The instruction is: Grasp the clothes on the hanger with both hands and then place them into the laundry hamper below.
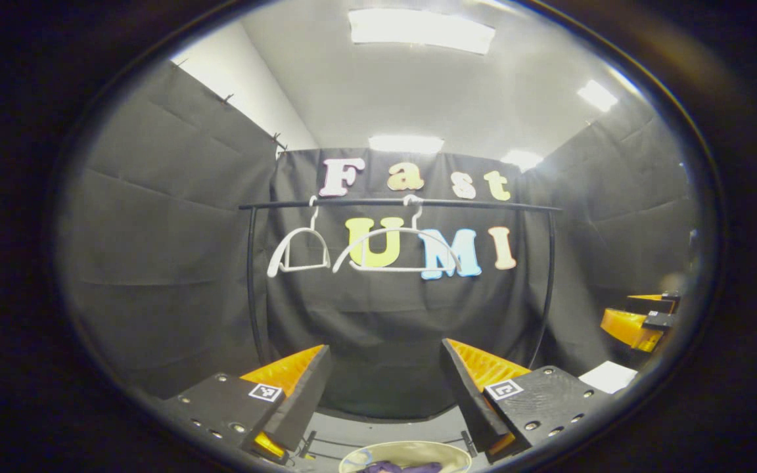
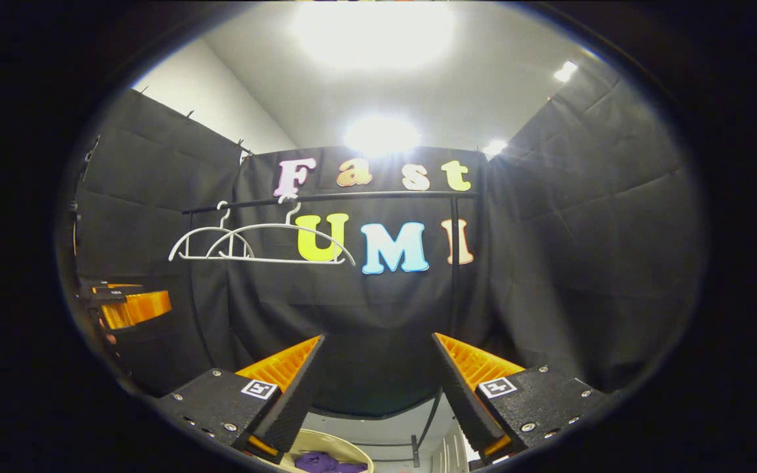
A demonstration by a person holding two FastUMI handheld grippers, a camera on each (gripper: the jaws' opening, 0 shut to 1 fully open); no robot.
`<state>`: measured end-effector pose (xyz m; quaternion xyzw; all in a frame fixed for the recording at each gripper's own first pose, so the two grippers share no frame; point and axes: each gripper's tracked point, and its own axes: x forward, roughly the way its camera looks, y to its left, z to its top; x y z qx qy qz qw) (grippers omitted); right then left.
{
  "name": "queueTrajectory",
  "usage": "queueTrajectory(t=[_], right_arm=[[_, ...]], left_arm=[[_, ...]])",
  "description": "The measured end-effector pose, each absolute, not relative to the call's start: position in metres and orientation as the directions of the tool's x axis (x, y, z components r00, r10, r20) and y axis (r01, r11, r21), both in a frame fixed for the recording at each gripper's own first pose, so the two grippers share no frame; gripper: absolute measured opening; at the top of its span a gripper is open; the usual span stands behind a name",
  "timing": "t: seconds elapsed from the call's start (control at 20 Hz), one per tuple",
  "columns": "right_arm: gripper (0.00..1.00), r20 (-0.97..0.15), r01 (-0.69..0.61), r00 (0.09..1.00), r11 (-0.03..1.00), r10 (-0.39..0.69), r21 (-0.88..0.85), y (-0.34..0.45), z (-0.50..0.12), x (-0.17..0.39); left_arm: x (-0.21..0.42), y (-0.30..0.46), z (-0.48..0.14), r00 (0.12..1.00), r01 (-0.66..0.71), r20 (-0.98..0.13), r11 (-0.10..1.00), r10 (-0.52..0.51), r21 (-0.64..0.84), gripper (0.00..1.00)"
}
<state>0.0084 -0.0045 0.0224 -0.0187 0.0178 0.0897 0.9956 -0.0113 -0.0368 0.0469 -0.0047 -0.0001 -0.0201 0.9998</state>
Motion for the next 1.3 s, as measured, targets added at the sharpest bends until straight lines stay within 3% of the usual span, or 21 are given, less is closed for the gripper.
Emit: queueTrajectory(t=[0.1, 0.15, 0.2, 0.3, 0.45, 0.55, 0.6, 0.65, 1.15, 1.2, 1.3], right_arm=[[0.96, -0.033, -0.164, 0.986, 0.986, 0.163, -0.032, -0.016, 0.026, 0.004], [0.94, -0.031, -0.160, 0.987, 0.987, 0.159, -0.025, -0.020, 0.029, 0.001], [0.94, -0.026, -0.155, 0.988, 0.988, 0.154, -0.022, -0.023, 0.031, -0.001], [0.95, -0.018, -0.148, 0.989, 0.989, 0.148, -0.024, -0.030, 0.036, -0.004], [0.95, -0.002, -0.137, 0.991, 0.990, 0.137, -0.024, -0.039, 0.042, -0.006], [0.95, -0.004, -0.132, 0.991, 0.991, 0.132, -0.015, -0.042, 0.042, -0.007], [0.95, -0.004, -0.129, 0.992, 0.992, 0.129, -0.013, -0.044, 0.042, -0.007], [0.95, -0.002, -0.129, 0.992, 0.992, 0.129, -0.012, -0.044, 0.043, -0.007], [0.95, 0.020, -0.135, 0.991, 0.991, 0.135, -0.003, -0.040, 0.052, -0.005], [0.95, 0.021, -0.136, 0.990, 0.991, 0.137, -0.004, -0.039, 0.051, -0.004], [0.96, 0.018, -0.135, 0.991, 0.991, 0.135, -0.005, -0.038, 0.049, -0.004]], left_arm=[[-0.023, -0.038, 0.054, 0.999, 0.032, 0.021, 0.999, -0.032, 0.023, 1.00], [-0.028, -0.039, 0.056, 0.999, 0.028, 0.028, 0.999, -0.029, 0.032, 0.95], [-0.032, -0.040, 0.057, 0.999, 0.028, 0.031, 0.999, -0.029, 0.036, 1.00], [-0.039, -0.040, 0.058, 0.999, 0.019, 0.039, 0.999, -0.020, 0.037, 0.89], [-0.049, -0.037, 0.057, 0.999, 0.005, 0.042, 1.000, -0.006, 0.026, 1.00], [-0.051, -0.034, 0.060, 0.999, -0.011, 0.046, 1.000, 0.010, 0.027, 1.00], [-0.050, -0.033, 0.063, 0.999, -0.021, 0.048, 0.999, 0.019, 0.029, 0.95], [-0.050, -0.031, 0.063, 0.998, -0.028, 0.050, 0.999, 0.027, 0.028, 1.00], [-0.045, -0.023, 0.069, 0.996, -0.063, 0.063, 0.998, 0.062, 0.018, 1.00], [-0.044, -0.025, 0.071, 0.996, -0.058, 0.065, 0.998, 0.057, 0.018, 0.95], [-0.043, -0.025, 0.070, 0.996, -0.057, 0.066, 0.998, 0.055, 0.026, 1.00]])
